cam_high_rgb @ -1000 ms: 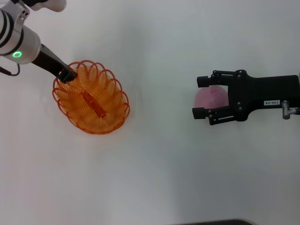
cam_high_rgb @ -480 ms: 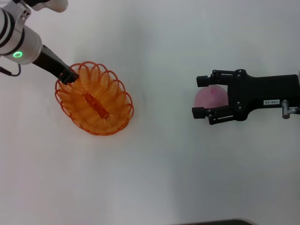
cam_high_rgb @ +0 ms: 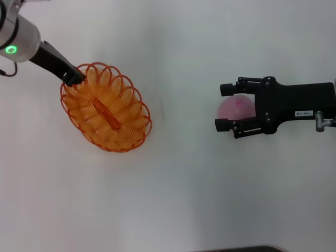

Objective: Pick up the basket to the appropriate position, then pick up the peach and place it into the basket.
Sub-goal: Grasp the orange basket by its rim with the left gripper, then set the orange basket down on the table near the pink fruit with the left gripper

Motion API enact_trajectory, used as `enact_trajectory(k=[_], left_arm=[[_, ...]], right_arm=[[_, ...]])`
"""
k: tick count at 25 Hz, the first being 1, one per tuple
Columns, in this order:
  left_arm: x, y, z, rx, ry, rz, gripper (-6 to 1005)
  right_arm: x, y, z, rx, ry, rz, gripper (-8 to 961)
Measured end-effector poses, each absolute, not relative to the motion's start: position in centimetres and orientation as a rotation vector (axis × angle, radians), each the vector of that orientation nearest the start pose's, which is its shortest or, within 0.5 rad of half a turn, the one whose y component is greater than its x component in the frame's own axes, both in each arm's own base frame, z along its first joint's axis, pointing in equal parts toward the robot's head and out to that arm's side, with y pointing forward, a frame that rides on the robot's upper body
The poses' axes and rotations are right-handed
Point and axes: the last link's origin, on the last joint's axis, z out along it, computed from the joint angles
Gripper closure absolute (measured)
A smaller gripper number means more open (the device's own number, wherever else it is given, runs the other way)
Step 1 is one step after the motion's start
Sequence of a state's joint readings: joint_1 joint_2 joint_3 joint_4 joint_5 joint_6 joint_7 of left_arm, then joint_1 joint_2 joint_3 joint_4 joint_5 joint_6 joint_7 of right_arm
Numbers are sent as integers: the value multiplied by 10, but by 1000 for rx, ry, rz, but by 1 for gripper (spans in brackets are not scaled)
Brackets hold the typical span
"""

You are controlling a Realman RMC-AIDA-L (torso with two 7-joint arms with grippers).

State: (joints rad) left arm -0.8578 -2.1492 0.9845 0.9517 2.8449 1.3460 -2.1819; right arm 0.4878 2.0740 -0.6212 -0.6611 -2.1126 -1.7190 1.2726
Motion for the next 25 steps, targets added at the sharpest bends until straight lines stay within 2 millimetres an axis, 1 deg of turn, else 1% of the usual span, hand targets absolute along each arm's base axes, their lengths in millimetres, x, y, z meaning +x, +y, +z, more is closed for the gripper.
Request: enact_trajectory(k=[6,9,13,19,25], left_arm=[[-188,413,9,-2576,-742,443,874],[-183,413,19,-2568,-751,413,918],[-179,412,29,-2570,-777,361,932],[-177,413,38,-2559,-836,314,939],[-177,412,39,-2563,-856,303,942]], right_arm=[[276,297,2,-2848,530,696,10],[276,297,2,-2848,530,697,10],[276,297,2,-2847,530,697,10],[276,297,2,-2846,529,698,10],[274,299,2,-2849,520,700,10]])
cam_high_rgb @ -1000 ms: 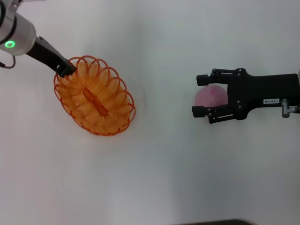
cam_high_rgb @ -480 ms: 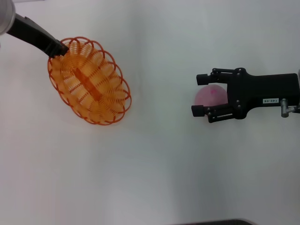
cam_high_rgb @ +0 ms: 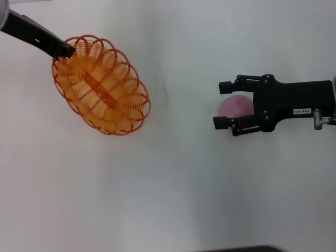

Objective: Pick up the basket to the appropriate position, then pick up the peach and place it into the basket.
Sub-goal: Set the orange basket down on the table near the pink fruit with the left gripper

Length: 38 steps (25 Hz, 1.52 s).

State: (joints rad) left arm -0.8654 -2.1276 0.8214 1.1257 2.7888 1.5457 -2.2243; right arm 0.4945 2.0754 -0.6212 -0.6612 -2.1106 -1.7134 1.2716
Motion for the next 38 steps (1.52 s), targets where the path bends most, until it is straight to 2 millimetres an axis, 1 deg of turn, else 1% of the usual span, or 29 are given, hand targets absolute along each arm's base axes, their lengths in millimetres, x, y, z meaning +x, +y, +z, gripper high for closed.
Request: enact_trajectory(k=[9,14,21,28,32,38], left_arm=[[-177,410,36,-2529,-966,277,942],[-182,407,31,-2466,-1111,238,943],[-190,402,22,-2371,-1321,141,943],[-201,403,18,-2245,-1512,-23,940],[-209,400,15,-2163,-1623,-122,939],[-226,391,1,-2075,-1777,-251,938]], right_arm=[[271,300,3,-2853,507,710,10],[271,301,6,-2843,503,726,10],[269,305,13,-2781,485,782,10],[271,305,16,-2772,431,768,10],[273,307,18,-2753,430,767,10],[277,310,21,-2721,441,741,10]])
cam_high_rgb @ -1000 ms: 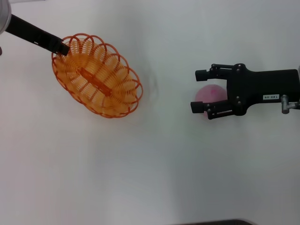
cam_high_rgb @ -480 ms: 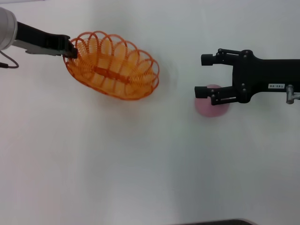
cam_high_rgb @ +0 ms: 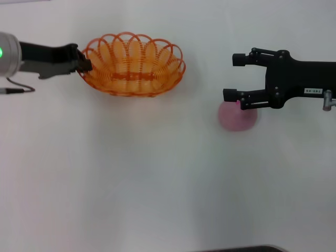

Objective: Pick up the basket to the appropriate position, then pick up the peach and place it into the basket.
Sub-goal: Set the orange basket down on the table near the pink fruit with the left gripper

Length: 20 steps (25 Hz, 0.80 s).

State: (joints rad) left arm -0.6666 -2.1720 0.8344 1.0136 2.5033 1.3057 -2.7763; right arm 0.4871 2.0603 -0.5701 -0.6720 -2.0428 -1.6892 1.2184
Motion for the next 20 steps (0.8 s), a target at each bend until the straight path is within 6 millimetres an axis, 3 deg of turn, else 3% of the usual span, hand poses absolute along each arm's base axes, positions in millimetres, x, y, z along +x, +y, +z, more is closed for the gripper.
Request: enact_trajectory(k=[6,20], left_arm=[[-243,383,-10,-1999,-1863,-345,938],[-248,381,-21,-1971,-1892,-378,916]], right_arm=[[279,311,24,-2721,441,731,10],[283,309,23,-2719,456,723,10]])
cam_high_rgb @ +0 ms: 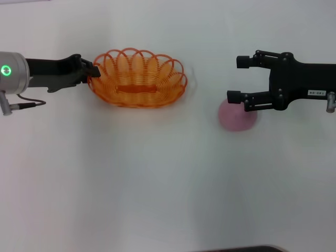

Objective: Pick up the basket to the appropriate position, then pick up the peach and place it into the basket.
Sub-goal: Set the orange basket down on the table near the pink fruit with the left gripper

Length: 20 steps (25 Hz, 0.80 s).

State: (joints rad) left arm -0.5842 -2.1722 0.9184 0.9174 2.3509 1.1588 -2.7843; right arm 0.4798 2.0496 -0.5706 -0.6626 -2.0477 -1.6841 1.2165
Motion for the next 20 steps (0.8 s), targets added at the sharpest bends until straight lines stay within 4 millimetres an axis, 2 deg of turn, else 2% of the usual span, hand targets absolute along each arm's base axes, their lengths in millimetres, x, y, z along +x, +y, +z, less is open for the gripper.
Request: enact_trajectory(k=[1,7,12,18,20], left_arm=[[-249,381,-22,-1968,-1895,-377,911],[-254,378,-19,-1955,-1905,-372,725],[-255,377,-18,-1962,-1909,-360,505],[-257,375,-15,-1972,-1899,-351,350],[-257,375,-14,-1983,-1889,-345,350]], right_arm=[[282,309,23,-2719,457,723,10],[281,309,23,-2723,459,734,10],[279,310,22,-2725,456,740,11],[277,311,22,-2727,465,745,11],[277,311,22,-2727,468,746,11]])
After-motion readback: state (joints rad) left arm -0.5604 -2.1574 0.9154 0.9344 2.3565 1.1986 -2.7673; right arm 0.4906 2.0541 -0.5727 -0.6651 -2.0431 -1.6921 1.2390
